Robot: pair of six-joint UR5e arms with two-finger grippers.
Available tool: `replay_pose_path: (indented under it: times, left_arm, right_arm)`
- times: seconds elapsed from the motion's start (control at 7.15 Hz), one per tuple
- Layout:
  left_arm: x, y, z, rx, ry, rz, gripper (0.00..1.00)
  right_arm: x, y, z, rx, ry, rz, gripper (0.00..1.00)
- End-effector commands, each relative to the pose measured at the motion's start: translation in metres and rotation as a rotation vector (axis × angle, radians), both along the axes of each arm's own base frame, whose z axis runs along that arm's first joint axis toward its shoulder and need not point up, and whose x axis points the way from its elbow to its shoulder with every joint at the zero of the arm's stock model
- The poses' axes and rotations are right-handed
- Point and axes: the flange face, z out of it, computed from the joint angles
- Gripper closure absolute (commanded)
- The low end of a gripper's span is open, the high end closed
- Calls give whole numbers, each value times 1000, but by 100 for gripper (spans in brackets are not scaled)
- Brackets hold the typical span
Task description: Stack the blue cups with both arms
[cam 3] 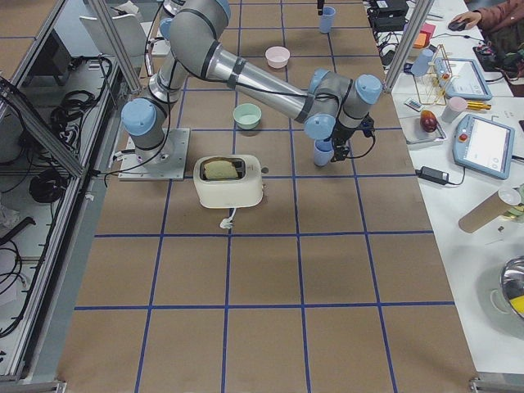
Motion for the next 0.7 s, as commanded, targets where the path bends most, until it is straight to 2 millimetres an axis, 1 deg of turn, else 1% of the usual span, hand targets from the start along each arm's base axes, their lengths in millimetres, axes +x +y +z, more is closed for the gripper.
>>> replay_pose_path:
  times: [0.0, 0.14, 0.28, 0.42, 0.56]
  left_arm:
    - [9, -20, -25, -1, -4, -7, 0]
    - [13, -21, -37, 19, -15, -1, 2]
    - [20, -22, -45, 43, -79, 11, 20]
    - [21, -23, -52, 52, -81, 15, 53]
    - [21, -24, -51, 51, -81, 16, 86]
  right_arm:
    - [-2, 2, -6, 7, -11, 9, 44]
    - [-2, 2, -9, 13, -13, 11, 82]
    - [-2, 1, -10, 14, -14, 14, 100]
    - [-2, 1, -8, 11, -12, 12, 100]
    - [-3, 0, -5, 7, -10, 8, 100]
